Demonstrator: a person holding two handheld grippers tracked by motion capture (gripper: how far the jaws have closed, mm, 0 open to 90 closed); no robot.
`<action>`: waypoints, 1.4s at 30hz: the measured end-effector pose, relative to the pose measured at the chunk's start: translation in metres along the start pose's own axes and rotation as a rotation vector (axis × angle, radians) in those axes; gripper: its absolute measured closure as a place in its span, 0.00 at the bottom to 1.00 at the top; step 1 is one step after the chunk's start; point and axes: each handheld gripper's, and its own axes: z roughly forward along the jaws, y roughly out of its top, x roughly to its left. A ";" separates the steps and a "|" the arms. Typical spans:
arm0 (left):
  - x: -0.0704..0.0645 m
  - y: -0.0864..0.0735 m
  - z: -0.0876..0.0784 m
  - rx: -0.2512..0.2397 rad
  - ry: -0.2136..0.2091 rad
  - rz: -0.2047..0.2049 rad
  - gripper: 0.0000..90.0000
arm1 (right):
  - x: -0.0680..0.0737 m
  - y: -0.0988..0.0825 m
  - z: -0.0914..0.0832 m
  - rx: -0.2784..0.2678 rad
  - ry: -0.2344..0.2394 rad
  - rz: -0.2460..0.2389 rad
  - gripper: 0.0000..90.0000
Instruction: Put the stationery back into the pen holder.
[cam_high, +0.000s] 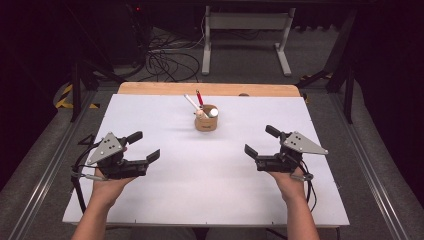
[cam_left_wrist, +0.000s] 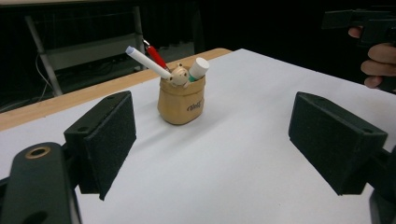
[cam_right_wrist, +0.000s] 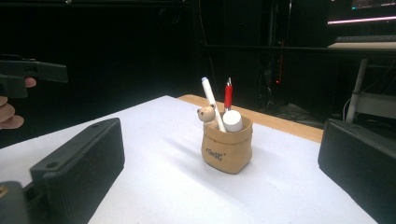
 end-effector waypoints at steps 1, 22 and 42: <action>0.000 0.000 0.000 0.000 0.000 0.004 0.18 | 0.000 0.000 -0.001 0.000 -0.002 0.002 0.01; 0.002 -0.001 -0.011 -0.006 0.010 0.003 0.17 | -0.012 -0.002 -0.026 -0.006 -0.027 0.008 0.01; 0.006 -0.003 -0.015 0.002 0.022 0.000 0.17 | -0.022 0.001 -0.037 -0.019 -0.036 0.011 0.01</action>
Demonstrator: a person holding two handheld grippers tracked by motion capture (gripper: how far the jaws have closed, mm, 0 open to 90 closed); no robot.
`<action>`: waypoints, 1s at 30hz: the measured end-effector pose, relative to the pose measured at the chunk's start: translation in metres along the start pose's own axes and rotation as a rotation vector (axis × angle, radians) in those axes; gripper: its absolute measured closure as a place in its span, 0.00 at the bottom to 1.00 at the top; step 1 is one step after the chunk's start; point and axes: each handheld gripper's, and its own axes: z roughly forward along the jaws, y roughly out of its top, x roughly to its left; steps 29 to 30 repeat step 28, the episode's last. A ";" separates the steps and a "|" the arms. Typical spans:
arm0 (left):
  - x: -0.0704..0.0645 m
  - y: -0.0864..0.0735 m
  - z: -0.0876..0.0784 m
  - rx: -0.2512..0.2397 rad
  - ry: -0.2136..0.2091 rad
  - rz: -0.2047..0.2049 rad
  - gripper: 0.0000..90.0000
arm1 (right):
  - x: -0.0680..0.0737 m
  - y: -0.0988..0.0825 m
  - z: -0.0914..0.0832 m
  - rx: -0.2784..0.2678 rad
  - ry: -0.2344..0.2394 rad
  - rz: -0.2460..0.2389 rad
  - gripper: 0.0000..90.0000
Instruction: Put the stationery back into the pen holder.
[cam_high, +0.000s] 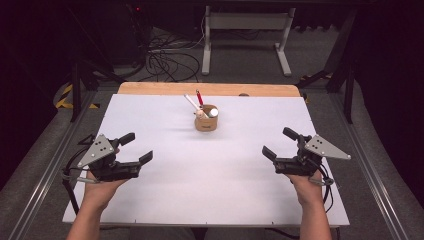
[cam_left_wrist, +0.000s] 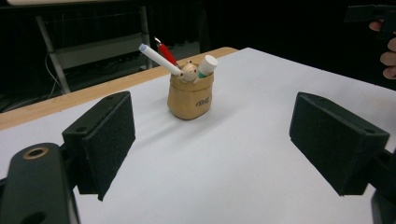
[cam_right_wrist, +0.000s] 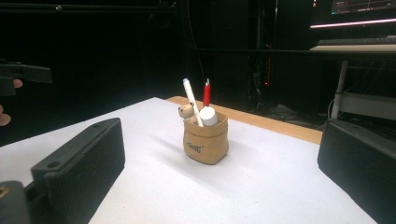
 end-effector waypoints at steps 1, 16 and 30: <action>0.000 0.000 0.000 0.002 0.000 0.001 0.17 | 0.000 0.000 0.000 0.000 0.000 -0.001 0.02; 0.003 -0.002 -0.001 0.004 0.006 0.005 0.17 | 0.000 -0.001 0.001 0.015 0.010 -0.015 0.02; 0.006 -0.003 -0.001 0.005 0.008 -0.001 0.17 | -0.002 -0.004 0.003 0.023 0.008 -0.010 0.02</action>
